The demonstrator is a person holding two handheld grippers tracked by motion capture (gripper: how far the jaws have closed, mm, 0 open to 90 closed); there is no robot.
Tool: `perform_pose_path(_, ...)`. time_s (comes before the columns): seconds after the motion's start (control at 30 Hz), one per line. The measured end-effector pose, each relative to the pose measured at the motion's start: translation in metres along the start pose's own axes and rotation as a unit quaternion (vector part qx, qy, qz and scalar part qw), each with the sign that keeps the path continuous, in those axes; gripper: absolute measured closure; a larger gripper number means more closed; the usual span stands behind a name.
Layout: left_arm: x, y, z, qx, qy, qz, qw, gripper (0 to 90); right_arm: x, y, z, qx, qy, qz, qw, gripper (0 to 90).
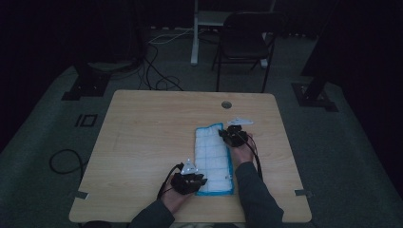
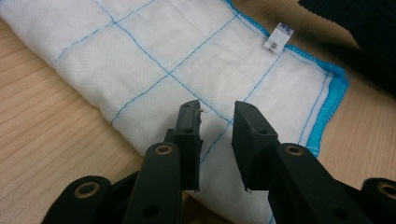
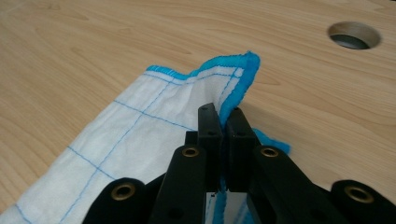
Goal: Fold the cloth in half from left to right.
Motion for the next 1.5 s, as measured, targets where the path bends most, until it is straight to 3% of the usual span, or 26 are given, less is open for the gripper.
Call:
perform_pose_path(0.2,0.002,-0.001,-0.001,-0.003,0.002,0.002,1.0000,71.2,0.011,0.008,-0.011,-0.035,0.013,-0.019,0.9991,87.2)
perform_pose_path(0.37,0.003,-0.003,-0.002,-0.003,0.003,-0.001,1.0000,70.0,0.019,0.019,-0.022,-0.064,0.017,-0.042,0.9969,77.4)
perform_pose_path(0.47,0.003,-0.003,-0.002,-0.001,0.001,-0.003,1.0000,69.1,0.023,0.018,-0.022,-0.066,0.016,-0.061,0.9958,71.1)
perform_pose_path(0.63,0.000,-0.008,0.002,0.007,0.001,0.001,1.0000,68.2,0.034,0.009,-0.020,-0.055,0.035,-0.092,0.9936,68.7)
perform_pose_path(0.83,-0.014,-0.012,0.012,0.019,-0.014,0.016,0.9996,68.2,0.040,-0.002,-0.021,-0.040,0.046,-0.082,0.9948,66.7)
perform_pose_path(1.07,-0.033,-0.016,0.034,0.041,-0.026,0.031,0.9983,68.4,0.037,-0.001,-0.025,-0.040,0.035,-0.059,0.9969,65.3)
perform_pose_path(1.5,-0.057,-0.025,0.066,0.073,-0.032,0.052,0.9955,68.6,0.037,-0.004,-0.024,-0.035,0.031,-0.046,0.9978,64.2)
Point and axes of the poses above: each handheld gripper's, and its own axes: y roughly forward along the jaws, z roughly out of its top, x roughly to its right, the point moved 3 cm from there along y, roughly forward along the jaws, and after that the axes turned 7 degrees about -y, right-handed, at the moved point
